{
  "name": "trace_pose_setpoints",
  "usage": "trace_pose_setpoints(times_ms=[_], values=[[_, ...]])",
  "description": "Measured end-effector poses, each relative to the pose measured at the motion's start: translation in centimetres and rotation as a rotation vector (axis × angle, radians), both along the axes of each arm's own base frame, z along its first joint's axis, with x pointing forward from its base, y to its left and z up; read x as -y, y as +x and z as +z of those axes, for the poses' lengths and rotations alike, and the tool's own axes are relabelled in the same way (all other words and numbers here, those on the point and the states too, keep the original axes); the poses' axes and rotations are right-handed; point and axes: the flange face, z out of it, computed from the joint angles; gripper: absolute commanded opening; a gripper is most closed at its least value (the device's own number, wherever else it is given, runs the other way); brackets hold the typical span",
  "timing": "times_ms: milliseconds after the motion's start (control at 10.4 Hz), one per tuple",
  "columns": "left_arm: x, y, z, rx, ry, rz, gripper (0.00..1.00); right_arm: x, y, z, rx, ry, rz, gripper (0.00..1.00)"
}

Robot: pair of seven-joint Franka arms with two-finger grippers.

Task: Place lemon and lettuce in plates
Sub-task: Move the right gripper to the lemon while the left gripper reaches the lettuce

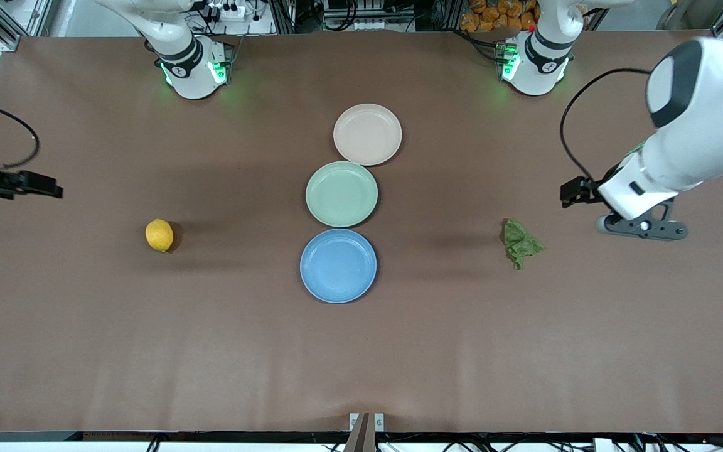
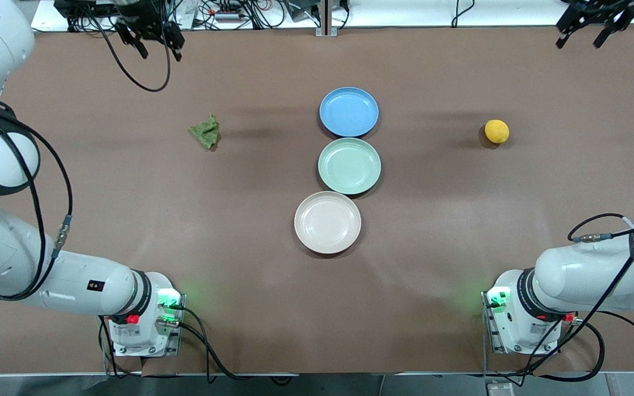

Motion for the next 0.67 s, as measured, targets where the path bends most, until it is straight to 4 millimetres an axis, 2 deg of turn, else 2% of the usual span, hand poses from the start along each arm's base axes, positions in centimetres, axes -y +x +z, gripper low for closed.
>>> trace_pose_setpoints(times_ms=[192,384,480,672], values=[[0.9,-1.2,-5.3,0.018,-0.004,-0.014,1.00,-0.1,0.5,-5.1,-0.014,0.002,0.003,1.00],[2.4,-3.3,-10.3,-0.012,-0.002,-0.041,1.00,-0.6,0.7,-10.1,0.014,-0.002,0.012,1.00],[2.7,-3.8,-12.2,-0.025,0.000,-0.047,1.00,-0.9,0.4,-12.4,0.036,-0.004,0.017,1.00],[2.8,-3.2,-16.6,-0.020,-0.003,-0.044,1.00,-1.8,-0.6,-16.5,0.073,-0.008,0.030,1.00]])
